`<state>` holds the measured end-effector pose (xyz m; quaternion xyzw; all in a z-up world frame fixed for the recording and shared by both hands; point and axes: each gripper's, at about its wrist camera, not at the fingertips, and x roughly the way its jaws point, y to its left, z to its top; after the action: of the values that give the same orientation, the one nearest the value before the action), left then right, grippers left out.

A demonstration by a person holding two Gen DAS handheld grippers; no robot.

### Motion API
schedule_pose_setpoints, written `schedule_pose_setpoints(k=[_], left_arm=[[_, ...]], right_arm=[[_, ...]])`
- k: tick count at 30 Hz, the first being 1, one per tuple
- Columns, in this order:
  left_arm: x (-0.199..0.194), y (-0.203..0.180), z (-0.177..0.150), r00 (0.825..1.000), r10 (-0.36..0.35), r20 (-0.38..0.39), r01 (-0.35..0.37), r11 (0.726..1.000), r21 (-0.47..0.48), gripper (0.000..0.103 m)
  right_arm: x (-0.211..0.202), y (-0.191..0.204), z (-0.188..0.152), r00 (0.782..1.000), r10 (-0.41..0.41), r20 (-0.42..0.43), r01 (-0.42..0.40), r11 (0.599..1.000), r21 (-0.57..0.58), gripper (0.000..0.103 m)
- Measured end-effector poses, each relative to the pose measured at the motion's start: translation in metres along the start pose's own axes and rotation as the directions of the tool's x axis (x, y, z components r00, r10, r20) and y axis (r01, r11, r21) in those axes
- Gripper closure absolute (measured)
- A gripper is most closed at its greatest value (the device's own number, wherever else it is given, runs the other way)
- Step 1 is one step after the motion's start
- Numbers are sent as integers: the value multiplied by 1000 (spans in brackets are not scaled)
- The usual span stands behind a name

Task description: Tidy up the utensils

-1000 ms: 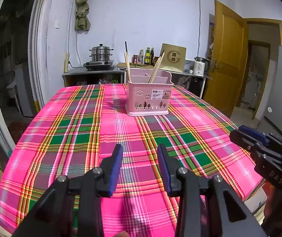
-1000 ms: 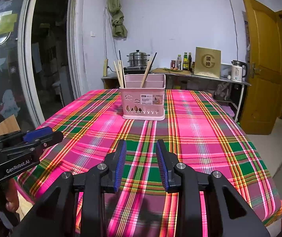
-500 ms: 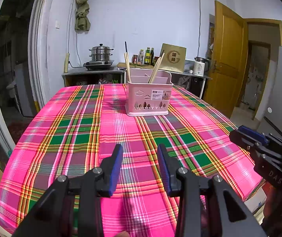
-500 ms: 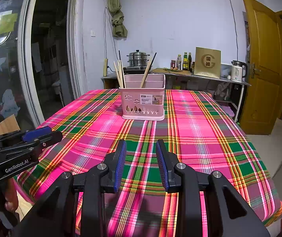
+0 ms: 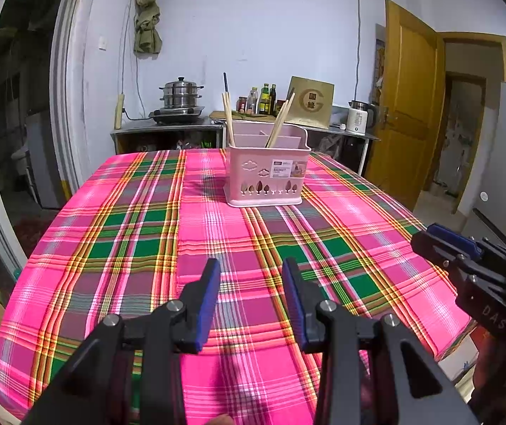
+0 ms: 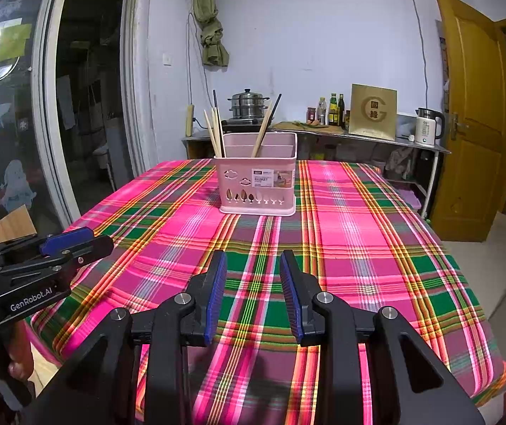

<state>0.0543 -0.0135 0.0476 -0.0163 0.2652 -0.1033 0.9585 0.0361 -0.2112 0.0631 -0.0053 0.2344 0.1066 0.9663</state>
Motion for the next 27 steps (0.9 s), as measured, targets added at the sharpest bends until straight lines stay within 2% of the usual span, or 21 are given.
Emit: schedule_pose_setpoints(k=[12, 27], left_arm=[[1, -2, -1, 1000, -6, -3, 6, 1000, 7, 65], [0, -5, -4, 999, 39, 14, -39, 999, 17, 65]], right_arm=[[0, -1, 0, 1000, 0, 1, 0, 1000, -2, 71], [0, -3, -1, 1000, -1, -1, 1, 1000, 0, 71]])
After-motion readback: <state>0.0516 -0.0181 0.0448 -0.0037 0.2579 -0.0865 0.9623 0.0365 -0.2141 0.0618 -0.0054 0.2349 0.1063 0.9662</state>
